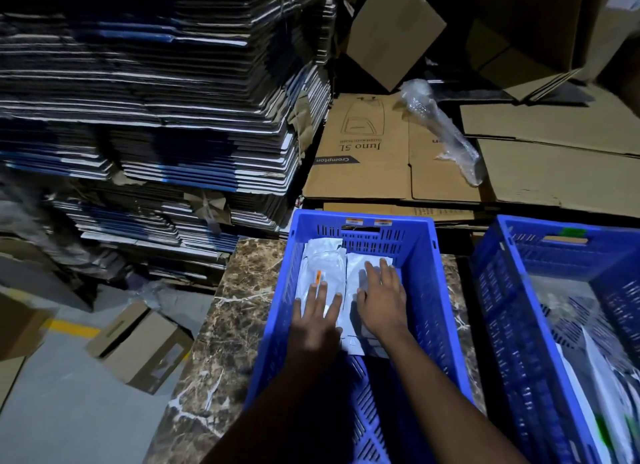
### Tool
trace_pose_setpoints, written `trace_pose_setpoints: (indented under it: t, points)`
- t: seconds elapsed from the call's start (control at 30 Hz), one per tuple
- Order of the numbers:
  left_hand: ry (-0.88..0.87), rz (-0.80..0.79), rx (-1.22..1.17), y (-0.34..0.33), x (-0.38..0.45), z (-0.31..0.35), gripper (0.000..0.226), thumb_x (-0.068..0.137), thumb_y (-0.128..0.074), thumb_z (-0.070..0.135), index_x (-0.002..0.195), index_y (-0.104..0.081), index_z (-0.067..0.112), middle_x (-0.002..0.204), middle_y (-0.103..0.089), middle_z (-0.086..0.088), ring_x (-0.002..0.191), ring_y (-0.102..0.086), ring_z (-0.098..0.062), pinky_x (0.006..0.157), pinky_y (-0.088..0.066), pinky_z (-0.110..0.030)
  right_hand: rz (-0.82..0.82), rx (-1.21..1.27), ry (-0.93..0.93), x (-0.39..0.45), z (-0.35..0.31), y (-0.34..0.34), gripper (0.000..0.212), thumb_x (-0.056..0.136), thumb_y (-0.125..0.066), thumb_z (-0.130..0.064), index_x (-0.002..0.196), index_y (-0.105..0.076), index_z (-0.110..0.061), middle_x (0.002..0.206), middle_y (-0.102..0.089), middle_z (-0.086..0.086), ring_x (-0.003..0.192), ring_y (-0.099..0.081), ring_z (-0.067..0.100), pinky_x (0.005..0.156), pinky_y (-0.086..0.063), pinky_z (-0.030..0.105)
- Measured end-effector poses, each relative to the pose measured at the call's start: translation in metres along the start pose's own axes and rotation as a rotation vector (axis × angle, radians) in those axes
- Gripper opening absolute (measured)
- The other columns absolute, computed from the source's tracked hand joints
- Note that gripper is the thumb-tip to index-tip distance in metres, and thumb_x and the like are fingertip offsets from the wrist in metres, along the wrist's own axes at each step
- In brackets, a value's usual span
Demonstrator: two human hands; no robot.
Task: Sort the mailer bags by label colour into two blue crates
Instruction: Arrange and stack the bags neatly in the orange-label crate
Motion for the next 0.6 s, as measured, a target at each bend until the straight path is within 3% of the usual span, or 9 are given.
trace_pose_setpoints:
  t: [0.13, 0.27, 0.33, 0.47, 0.53, 0.6]
  points:
    - [-0.123, 0.237, 0.016, 0.055, -0.030, 0.004, 0.067, 0.084, -0.061, 0.029, 0.147, -0.043, 0.013, 0.158, -0.030, -0.010, 0.148, -0.023, -0.028, 0.114, -0.029, -0.051, 0.074, 0.043, 0.102, -0.036, -0.001, 0.030, 0.054, 0.099, -0.048, -0.028, 0.150, -0.037, -0.015, 0.160, -0.027, 0.010, 0.150, -0.019, 0.028, 0.122, -0.019, 0.042]
    - [-0.011, 0.282, -0.006, 0.074, -0.060, -0.035, 0.061, 0.084, -0.054, 0.023, 0.143, -0.046, 0.011, 0.154, -0.036, -0.015, 0.144, -0.031, -0.032, 0.110, -0.037, -0.051, 0.251, -0.077, 0.119, -0.098, 0.024, 0.077, 0.054, 0.090, -0.063, -0.025, 0.140, -0.051, -0.009, 0.152, -0.040, 0.016, 0.144, -0.033, 0.034, 0.116, -0.031, 0.052]
    - [0.002, 0.242, -0.094, 0.067, -0.073, -0.050, 0.066, 0.077, -0.059, 0.022, 0.141, -0.047, 0.011, 0.151, -0.040, -0.018, 0.136, -0.043, -0.036, 0.105, -0.044, -0.049, 0.234, -0.102, 0.066, -0.130, 0.048, 0.084, 0.064, 0.085, -0.070, -0.023, 0.142, -0.047, -0.006, 0.154, -0.036, 0.017, 0.143, -0.034, 0.035, 0.114, -0.034, 0.050]
    - [0.055, 0.227, -0.341, 0.055, -0.105, -0.061, 0.082, 0.064, -0.065, -0.001, 0.143, -0.046, 0.010, 0.152, -0.040, -0.016, 0.130, -0.050, -0.034, 0.092, -0.054, -0.045, 0.127, 0.043, -0.026, -0.188, 0.085, 0.066, 0.072, 0.091, -0.063, -0.024, 0.152, -0.028, -0.010, 0.165, -0.012, 0.005, 0.145, -0.033, 0.025, 0.108, -0.043, 0.040]
    - [0.034, 0.288, -0.496, 0.055, -0.115, -0.065, 0.083, 0.068, -0.061, -0.007, 0.146, -0.040, 0.009, 0.152, -0.038, -0.020, 0.133, -0.048, -0.033, 0.097, -0.049, -0.045, 0.123, 0.083, -0.019, -0.202, 0.086, 0.061, 0.077, 0.087, -0.063, -0.011, 0.154, -0.025, -0.011, 0.165, -0.011, 0.003, 0.144, -0.036, 0.024, 0.107, -0.043, 0.036]
    - [0.003, 0.313, -0.524, 0.053, -0.122, -0.069, 0.079, 0.071, -0.059, -0.012, 0.145, -0.040, 0.005, 0.150, -0.039, -0.024, 0.131, -0.047, -0.029, 0.102, -0.043, -0.034, 0.123, 0.111, -0.059, -0.203, 0.085, 0.065, 0.082, 0.081, -0.059, 0.003, 0.154, -0.026, -0.012, 0.164, -0.013, 0.005, 0.144, -0.036, 0.025, 0.108, -0.039, 0.032]
Point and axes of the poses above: each hand's wrist, its own x-axis towards the middle knuckle, its own y-axis out of the back of the hand, z = x × y, the point moved 9 cm from there along x, towards the middle knuckle
